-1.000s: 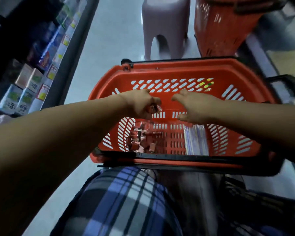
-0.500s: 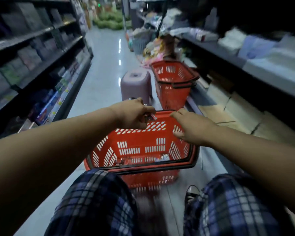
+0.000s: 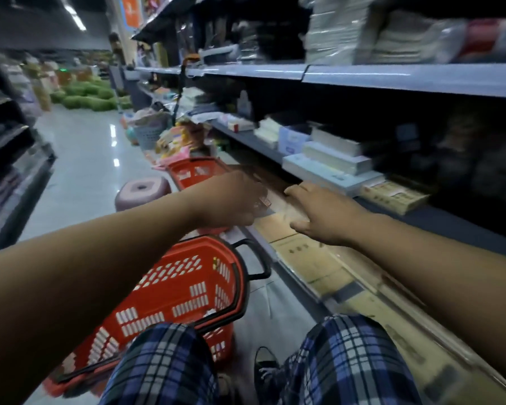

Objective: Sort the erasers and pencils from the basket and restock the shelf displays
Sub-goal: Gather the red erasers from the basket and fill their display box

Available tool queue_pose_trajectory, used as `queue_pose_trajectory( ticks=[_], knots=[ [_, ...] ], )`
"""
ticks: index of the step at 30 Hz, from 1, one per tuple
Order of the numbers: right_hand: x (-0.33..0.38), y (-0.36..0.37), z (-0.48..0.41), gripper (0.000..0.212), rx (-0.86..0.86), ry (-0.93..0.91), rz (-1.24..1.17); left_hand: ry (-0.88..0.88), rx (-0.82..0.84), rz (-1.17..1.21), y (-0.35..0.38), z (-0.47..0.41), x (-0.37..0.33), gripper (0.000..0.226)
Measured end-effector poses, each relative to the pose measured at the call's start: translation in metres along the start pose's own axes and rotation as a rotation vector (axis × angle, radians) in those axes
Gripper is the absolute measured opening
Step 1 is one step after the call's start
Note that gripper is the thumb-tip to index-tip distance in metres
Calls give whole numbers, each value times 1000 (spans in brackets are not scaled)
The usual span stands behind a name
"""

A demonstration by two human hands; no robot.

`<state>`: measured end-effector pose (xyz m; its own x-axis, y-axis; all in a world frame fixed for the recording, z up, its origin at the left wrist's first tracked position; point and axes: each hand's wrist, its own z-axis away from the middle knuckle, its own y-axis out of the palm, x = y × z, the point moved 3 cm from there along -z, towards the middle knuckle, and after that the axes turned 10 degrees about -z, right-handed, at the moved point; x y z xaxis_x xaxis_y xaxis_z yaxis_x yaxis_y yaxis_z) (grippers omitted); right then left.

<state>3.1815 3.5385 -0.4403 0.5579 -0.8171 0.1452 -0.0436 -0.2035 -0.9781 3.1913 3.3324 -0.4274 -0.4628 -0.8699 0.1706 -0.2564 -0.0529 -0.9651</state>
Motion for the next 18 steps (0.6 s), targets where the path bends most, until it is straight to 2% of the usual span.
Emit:
queue_pose_trajectory(
  ticks=[6, 9, 13, 18],
  knots=[
    [-73, -20, 44, 65, -21, 203, -16, 81, -2, 110, 4, -70, -60, 66],
    [-106, -26, 71, 68, -37, 294, -27, 133, -7, 198, 10, -103, -94, 61],
    [-151, -28, 113, 63, -35, 422, 2, 231, -15, 285, 19, -143, -142, 52],
    [-194, -35, 178, 65, -72, 594, 36, 329, -36, 363, 30, -190, -203, 53]
  ],
)
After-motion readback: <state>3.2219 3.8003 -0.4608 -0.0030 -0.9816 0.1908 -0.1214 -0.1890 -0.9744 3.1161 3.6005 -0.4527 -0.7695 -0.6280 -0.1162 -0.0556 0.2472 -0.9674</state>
